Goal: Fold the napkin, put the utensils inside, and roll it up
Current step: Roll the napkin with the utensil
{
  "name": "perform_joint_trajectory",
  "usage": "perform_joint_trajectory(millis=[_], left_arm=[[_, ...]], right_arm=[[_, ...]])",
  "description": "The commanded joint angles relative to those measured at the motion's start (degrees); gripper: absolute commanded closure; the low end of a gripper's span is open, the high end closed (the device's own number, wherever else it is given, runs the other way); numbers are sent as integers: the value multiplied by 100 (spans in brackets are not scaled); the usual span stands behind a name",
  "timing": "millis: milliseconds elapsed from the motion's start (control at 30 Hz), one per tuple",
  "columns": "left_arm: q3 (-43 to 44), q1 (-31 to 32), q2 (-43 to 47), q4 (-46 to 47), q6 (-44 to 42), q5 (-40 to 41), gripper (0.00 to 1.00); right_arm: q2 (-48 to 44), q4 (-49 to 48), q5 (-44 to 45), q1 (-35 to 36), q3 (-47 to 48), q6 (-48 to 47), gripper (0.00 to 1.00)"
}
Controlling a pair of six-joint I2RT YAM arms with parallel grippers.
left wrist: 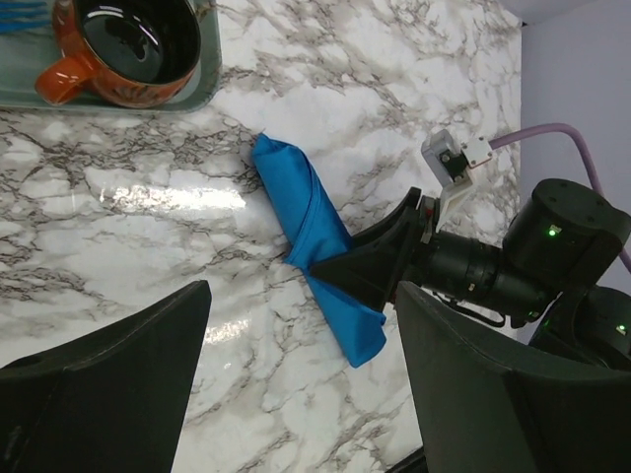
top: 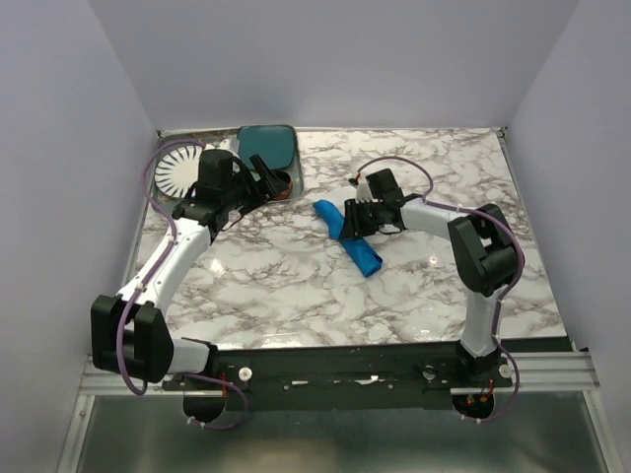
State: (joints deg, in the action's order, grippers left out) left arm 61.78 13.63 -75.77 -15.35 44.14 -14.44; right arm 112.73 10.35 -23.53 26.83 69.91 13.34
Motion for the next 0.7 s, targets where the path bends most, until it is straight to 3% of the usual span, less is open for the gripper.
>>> perform_joint_trajectory(millis=[0, 200, 400, 667], left_arm=[[-219, 148, -456, 322, 200, -709, 15], [-341, 649, -1036, 656, 411, -920, 16], [-404, 1098, -1642, 1113, 657, -877, 18], [-500, 1142, -2135, 1500, 807, -920, 22]], right_arm=[[153, 723, 822, 24, -206, 246, 60], [-13, 732, 1394, 33, -267, 652, 67], [-102, 670, 1133, 33, -214, 521, 68], [-216, 626, 999, 173, -355, 265, 49]])
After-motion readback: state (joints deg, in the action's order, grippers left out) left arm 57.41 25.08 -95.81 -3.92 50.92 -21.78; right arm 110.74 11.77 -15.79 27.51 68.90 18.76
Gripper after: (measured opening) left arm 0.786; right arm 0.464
